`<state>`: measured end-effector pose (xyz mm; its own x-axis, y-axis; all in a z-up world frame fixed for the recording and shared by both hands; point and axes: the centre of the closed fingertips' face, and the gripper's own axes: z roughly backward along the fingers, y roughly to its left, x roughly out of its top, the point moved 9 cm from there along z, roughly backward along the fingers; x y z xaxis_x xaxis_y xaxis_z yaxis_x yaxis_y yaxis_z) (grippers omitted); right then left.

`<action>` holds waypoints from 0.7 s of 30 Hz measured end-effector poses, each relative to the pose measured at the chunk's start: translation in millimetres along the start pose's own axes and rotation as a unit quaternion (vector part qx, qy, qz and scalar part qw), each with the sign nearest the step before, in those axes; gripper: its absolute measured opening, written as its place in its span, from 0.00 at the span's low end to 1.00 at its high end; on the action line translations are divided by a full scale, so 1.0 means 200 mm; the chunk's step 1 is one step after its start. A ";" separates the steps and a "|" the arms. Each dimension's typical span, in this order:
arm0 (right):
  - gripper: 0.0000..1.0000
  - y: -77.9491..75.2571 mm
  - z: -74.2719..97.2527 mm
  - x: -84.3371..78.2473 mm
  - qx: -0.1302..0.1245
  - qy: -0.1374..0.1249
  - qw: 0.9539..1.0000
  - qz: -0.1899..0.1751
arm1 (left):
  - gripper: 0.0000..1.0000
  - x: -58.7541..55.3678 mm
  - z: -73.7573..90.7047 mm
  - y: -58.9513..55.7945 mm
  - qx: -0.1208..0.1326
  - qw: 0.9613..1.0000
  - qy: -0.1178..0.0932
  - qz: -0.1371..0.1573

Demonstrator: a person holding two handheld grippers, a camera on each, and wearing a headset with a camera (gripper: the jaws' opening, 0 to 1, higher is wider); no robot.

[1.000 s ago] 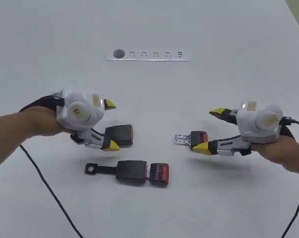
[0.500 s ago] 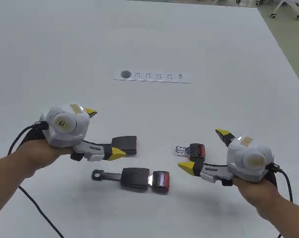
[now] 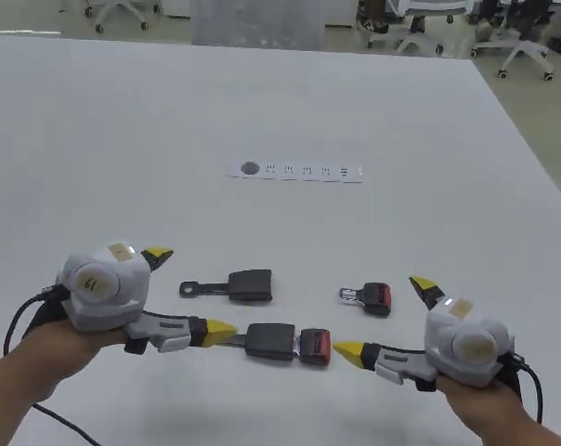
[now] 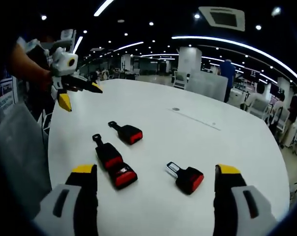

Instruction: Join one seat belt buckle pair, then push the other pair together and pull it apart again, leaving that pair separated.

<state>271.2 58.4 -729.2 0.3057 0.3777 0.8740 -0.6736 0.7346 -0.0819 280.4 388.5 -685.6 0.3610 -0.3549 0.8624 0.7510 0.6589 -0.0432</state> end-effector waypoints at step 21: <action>1.00 0.18 0.24 -0.07 0.004 0.006 1.000 0.016 | 1.00 -0.25 0.30 -0.17 -0.020 0.999 0.011 0.026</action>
<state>209.3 52.6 -721.9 0.2916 0.4086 0.8649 -0.6891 0.7169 -0.1064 202.5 423.8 -696.8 0.4127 -0.3355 0.8469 0.7515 0.6508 -0.1084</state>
